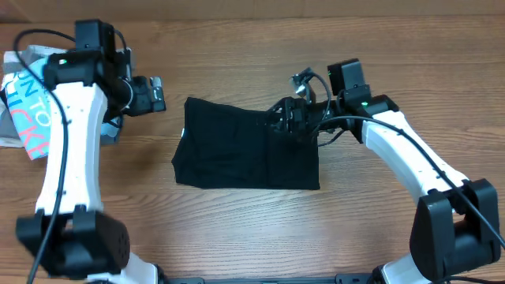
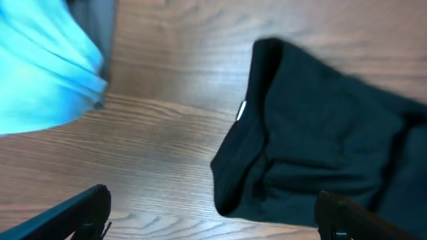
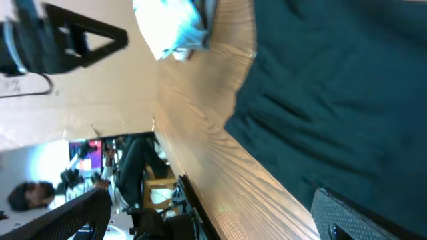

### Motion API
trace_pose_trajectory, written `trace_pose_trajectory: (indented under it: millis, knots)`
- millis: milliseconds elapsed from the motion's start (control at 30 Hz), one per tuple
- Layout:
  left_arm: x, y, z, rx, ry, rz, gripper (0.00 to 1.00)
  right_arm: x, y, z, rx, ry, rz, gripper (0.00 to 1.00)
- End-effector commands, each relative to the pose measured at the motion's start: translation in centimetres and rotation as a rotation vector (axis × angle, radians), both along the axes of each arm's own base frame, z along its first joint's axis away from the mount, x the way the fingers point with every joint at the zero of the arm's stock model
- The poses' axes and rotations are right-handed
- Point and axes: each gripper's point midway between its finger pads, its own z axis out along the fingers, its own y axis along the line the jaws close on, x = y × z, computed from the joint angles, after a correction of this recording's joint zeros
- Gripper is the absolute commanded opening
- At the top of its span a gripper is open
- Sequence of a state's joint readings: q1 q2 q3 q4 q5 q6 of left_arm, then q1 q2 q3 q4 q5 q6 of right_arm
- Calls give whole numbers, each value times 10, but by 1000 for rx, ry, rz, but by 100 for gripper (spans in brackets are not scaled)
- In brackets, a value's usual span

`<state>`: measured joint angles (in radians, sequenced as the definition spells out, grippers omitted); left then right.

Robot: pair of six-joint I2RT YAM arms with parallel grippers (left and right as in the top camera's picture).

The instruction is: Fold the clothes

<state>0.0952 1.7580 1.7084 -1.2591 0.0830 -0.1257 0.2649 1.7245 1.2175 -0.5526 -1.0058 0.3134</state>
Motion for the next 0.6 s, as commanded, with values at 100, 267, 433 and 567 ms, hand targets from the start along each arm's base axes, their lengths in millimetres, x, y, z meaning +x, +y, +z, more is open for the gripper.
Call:
trace_pose_trajectory:
  millis: [100,267,433,567]
  knots:
    - [14,-10,-59,-331,57,-177,100,6,-27,-6,-44,-12,-31,100]
    - [23,-22,-76,-601,14,-246,100,4,-35,-17,-107,-8,-40,100]
    - [21,-24,-106,-643,74,-249,100,6,-38,-22,-139,-9,-55,100]
    - [23,-29,-122,-651,100,-255,100,6,-39,-23,-148,-11,-59,100]
